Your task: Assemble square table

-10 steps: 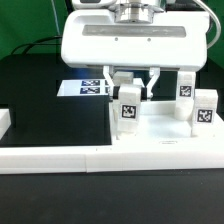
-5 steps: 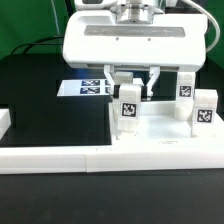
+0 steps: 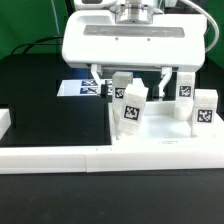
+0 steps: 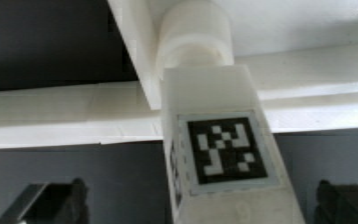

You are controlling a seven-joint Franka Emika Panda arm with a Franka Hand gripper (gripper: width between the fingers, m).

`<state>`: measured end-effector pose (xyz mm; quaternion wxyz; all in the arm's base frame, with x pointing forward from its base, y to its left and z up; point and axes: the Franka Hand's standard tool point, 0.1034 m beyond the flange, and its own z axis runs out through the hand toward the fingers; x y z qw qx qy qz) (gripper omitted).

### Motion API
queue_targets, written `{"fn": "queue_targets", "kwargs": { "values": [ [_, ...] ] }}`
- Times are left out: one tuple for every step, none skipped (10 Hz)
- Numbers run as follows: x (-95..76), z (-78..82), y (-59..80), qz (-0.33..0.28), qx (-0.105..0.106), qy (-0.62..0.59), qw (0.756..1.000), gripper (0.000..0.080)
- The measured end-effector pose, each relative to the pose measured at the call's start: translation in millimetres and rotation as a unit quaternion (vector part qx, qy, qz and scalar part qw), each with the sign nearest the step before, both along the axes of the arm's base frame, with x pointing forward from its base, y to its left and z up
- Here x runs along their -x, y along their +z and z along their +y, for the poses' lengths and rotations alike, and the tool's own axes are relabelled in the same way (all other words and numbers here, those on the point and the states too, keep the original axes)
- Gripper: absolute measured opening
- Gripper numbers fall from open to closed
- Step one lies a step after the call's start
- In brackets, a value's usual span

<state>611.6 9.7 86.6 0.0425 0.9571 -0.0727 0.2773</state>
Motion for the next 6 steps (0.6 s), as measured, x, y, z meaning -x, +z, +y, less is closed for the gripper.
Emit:
{"fn": "queue_targets", "kwargs": {
  "values": [
    [0.0, 0.0, 0.0, 0.0, 0.001, 0.001, 1.0, 0.0648],
    [0.0, 0.0, 0.0, 0.0, 0.002, 0.003, 1.0, 0.0648],
    [0.0, 0.0, 0.0, 0.001, 0.002, 0.004, 1.0, 0.0648],
    [-0.2, 0.0, 0.2, 0.0, 0.002, 0.004, 1.0, 0.0648],
    [-1.2, 0.2, -0.4, 0.027, -0.008, -0.002, 1.0, 0.0648],
    [-6.8, 2.7, 4.2, 0.062, -0.023, -0.007, 0.998, 0.0648]
  ]
}}
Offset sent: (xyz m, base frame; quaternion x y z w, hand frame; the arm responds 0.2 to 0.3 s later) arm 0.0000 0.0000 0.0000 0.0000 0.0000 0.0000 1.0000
